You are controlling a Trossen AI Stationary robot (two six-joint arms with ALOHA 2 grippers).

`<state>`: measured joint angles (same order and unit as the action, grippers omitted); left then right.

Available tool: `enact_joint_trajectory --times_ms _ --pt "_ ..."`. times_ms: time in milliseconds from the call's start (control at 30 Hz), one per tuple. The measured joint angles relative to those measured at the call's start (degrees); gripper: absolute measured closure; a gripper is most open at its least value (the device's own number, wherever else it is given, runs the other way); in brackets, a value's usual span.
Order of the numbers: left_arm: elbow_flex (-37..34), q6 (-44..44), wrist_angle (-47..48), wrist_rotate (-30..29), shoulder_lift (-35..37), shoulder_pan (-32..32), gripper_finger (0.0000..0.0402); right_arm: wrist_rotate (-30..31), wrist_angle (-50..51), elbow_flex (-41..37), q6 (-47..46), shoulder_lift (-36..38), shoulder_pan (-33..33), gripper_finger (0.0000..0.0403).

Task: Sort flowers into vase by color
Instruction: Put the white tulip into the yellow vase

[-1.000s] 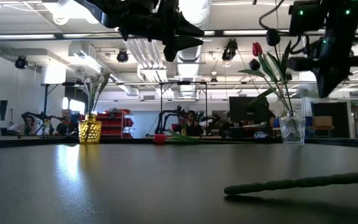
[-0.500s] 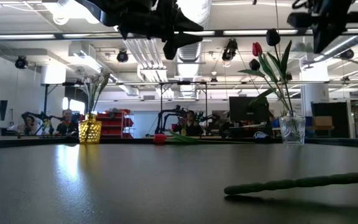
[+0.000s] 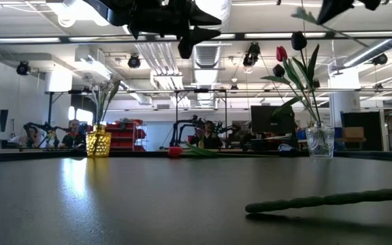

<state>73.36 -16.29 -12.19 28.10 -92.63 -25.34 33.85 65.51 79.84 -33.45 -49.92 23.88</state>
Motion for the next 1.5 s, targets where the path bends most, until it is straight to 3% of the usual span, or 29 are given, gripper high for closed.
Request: enact_joint_trajectory --times_ms 367,600,800,1000,1500 --pt "0.0 -1.6 -0.9 1.4 2.4 -0.5 0.0274 -11.7 -14.8 0.4 6.6 -0.1 -3.2 0.0390" --pt "0.0 -2.4 -1.4 2.1 3.6 -0.7 0.0274 -12.1 -16.4 0.4 6.7 -0.8 -8.5 0.0390" --pt "0.0 -2.8 -1.9 3.0 4.6 -0.7 0.0274 -17.7 -24.4 0.4 9.0 -2.5 -12.8 0.0390" --pt "0.0 -3.0 -2.8 3.0 5.7 -0.7 0.0274 -18.1 -30.3 0.4 11.7 -5.6 -15.8 0.0390" --pt "0.0 -10.0 -11.7 5.7 5.8 -0.3 0.0274 -20.3 -45.4 0.4 20.8 -12.6 -15.9 0.0390"
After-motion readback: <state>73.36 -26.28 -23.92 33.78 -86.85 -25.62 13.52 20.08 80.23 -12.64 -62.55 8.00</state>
